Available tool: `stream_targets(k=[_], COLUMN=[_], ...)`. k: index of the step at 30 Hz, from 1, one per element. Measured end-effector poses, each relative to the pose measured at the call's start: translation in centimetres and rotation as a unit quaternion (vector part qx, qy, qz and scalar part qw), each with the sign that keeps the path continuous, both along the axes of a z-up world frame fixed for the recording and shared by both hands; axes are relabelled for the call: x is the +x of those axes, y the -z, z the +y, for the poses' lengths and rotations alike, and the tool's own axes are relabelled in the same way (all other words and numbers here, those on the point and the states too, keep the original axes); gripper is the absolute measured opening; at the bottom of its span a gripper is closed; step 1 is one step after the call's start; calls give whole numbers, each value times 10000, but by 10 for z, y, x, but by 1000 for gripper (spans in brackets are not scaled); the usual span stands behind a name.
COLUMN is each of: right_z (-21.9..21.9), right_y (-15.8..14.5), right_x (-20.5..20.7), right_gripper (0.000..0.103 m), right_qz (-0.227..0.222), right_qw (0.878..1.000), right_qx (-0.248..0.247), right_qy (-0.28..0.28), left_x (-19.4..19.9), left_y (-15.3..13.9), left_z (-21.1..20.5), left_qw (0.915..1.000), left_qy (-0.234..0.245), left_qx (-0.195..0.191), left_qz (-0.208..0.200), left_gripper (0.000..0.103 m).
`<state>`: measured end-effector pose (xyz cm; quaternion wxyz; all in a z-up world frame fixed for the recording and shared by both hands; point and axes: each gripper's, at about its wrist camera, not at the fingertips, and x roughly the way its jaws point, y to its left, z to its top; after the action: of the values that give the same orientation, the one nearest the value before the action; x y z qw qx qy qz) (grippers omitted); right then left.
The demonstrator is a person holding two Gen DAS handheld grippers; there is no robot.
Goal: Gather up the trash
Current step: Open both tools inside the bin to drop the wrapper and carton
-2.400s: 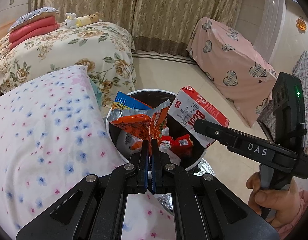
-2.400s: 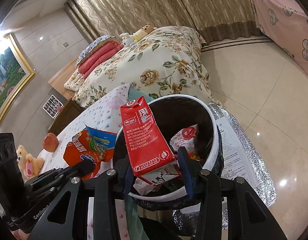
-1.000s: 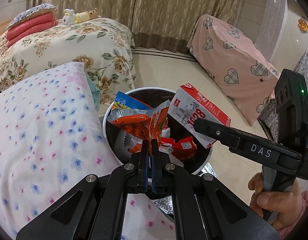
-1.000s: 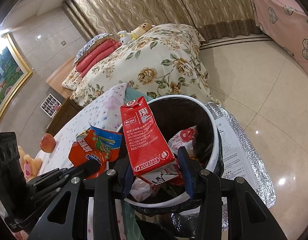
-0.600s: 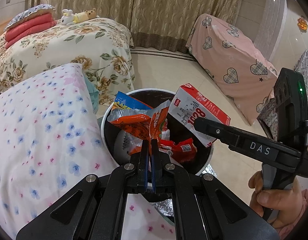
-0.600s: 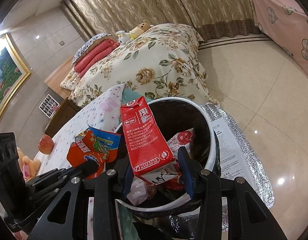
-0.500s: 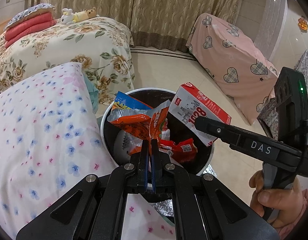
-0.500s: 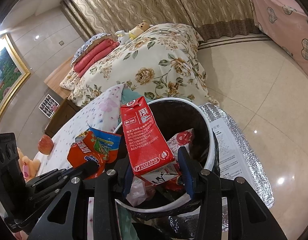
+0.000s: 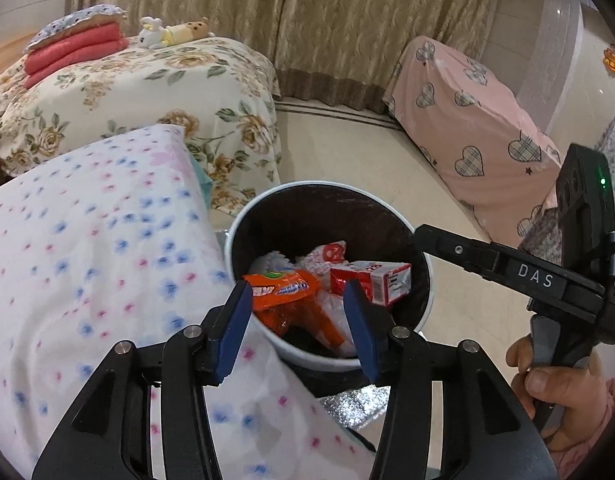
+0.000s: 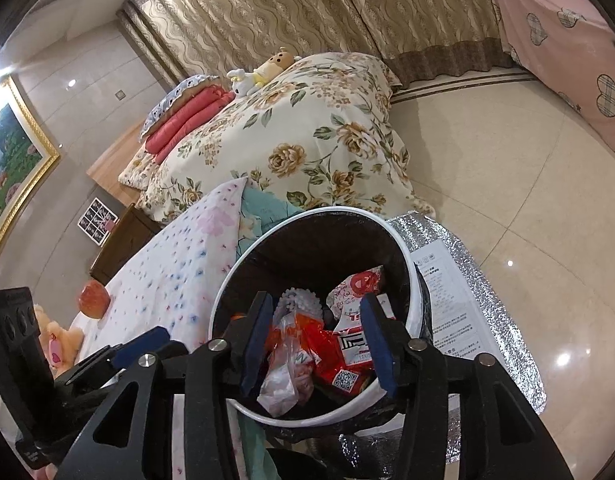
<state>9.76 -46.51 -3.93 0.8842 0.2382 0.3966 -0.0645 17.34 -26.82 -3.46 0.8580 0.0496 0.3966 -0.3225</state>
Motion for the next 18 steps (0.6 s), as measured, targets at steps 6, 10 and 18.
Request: stream_targets(k=[6,10,18], right_z=[8,23,65], right_y=[-7,-14,-22], right_x=[-10,-22,-55], right_gripper=[65,77,85], right_qz=[-77,-171,-460], right_qw=[9999,9999,9988], right_qx=[75,7,-113], right_qy=[23,6,-74], left_x=[-12,-27,-66], left_y=[-6,-9,-7], left_z=[32,55,101], left_qw=[9992,9978,9942], left_qy=[-333,-541,-897], left_qx=[-212,-381,-549], left_qz=[21,-5,-209], left_gripper=[51,53,62])
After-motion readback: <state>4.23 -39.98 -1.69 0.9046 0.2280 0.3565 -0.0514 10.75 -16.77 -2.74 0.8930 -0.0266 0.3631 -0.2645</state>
